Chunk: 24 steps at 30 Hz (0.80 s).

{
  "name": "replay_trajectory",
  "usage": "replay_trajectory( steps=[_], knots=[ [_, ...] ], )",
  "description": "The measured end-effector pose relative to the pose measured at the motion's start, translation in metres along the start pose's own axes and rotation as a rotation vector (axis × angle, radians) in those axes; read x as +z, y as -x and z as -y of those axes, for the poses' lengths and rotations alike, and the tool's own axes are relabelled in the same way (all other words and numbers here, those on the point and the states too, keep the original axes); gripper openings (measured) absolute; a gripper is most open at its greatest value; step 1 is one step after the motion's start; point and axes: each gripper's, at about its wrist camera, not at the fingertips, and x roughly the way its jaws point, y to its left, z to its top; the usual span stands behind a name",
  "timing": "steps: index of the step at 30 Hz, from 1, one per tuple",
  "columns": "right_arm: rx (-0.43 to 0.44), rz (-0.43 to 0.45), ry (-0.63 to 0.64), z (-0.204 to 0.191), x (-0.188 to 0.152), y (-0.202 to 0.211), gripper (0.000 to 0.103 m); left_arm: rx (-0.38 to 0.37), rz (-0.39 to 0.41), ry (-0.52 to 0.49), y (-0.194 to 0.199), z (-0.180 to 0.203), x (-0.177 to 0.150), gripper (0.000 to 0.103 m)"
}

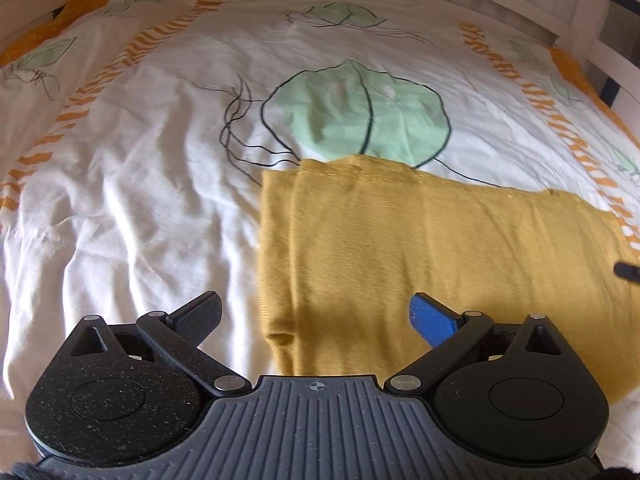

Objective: Fold small clothes
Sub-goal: 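Move the right gripper to the sweater side edge and grasp it, then lift the side edge with the right gripper and fold it across the sweater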

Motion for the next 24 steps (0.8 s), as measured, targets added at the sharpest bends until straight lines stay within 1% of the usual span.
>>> replay_trajectory(
  steps=[1, 3, 4, 6, 9, 13, 15, 20, 24],
  knots=[
    [-0.026, -0.005, 0.001, -0.001, 0.001, 0.001, 0.028, -0.012, -0.005, 0.015, -0.002, -0.005, 0.0, 0.101],
    [-0.082, -0.007, 0.034, -0.012, 0.002, 0.002, 0.024, -0.036, -0.02, 0.04, -0.007, -0.012, 0.001, 0.101],
    [-0.118, -0.005, 0.067, -0.022, 0.003, 0.003, 0.024, -0.048, -0.028, 0.04, -0.008, -0.014, 0.002, 0.101],
    [-0.163, -0.001, 0.121, -0.043, 0.005, 0.004, 0.023, -0.06, -0.036, 0.028, -0.01, -0.016, 0.005, 0.101],
    [-0.198, 0.008, 0.167, -0.074, 0.008, 0.008, 0.022, -0.061, -0.028, 0.018, -0.006, -0.02, 0.011, 0.101],
    [-0.208, 0.016, 0.223, -0.117, 0.012, 0.008, 0.021, -0.086, -0.013, 0.054, 0.002, -0.031, 0.017, 0.101],
    [-0.198, 0.008, 0.251, -0.141, 0.011, 0.003, 0.021, -0.096, -0.01, 0.073, 0.004, -0.038, 0.019, 0.101],
    [-0.161, -0.028, 0.318, -0.19, 0.006, -0.021, 0.021, -0.101, -0.004, 0.098, 0.008, -0.052, 0.023, 0.101],
    [-0.132, -0.061, 0.36, -0.221, -0.009, -0.05, 0.02, -0.101, 0.005, 0.117, 0.011, -0.062, 0.027, 0.101]
  ],
)
